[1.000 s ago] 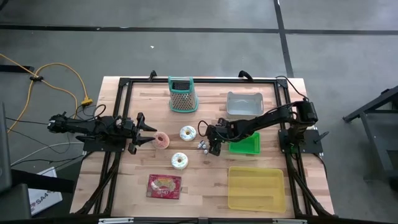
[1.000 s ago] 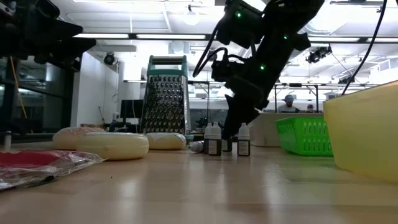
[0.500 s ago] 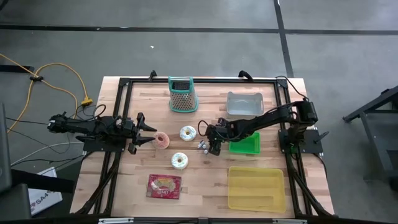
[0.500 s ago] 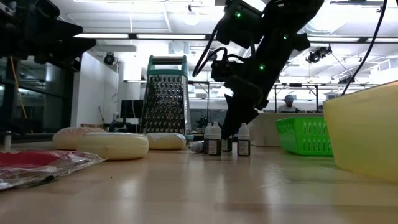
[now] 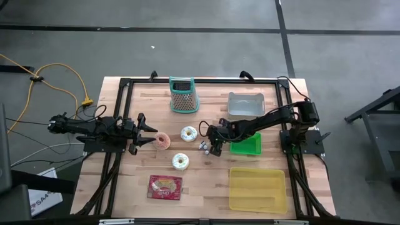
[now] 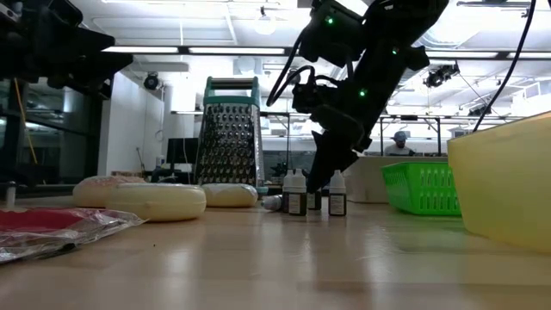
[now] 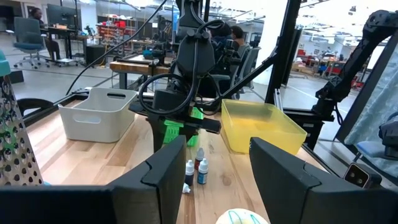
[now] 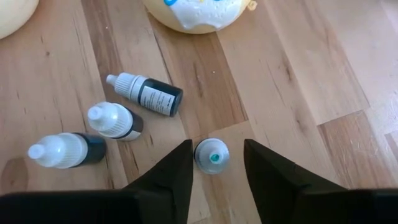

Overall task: Pick & Place Food Item
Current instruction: Put the green food coloring bottle into the green bin

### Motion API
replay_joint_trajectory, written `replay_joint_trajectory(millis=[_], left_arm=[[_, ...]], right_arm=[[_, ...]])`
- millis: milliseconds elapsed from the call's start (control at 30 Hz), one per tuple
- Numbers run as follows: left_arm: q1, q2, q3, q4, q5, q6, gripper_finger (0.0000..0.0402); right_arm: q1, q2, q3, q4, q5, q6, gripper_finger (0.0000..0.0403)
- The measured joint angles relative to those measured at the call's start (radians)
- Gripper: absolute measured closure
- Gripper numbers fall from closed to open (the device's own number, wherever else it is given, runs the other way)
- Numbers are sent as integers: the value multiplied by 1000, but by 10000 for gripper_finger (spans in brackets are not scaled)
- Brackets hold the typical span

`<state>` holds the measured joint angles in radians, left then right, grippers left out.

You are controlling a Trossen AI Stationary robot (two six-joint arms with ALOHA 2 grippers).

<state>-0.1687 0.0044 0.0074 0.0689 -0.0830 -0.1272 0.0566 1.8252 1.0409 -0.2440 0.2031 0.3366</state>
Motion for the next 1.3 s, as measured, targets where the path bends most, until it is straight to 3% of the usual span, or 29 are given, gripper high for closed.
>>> replay_joint_trajectory(millis=[567, 1300], left_arm=[[0, 0, 0, 0, 0, 0, 232], [0, 0, 0, 0, 0, 0, 232]], right_arm=[[0, -2, 0, 1, 0, 0, 346], [0, -41, 0, -13, -4, -19, 347]])
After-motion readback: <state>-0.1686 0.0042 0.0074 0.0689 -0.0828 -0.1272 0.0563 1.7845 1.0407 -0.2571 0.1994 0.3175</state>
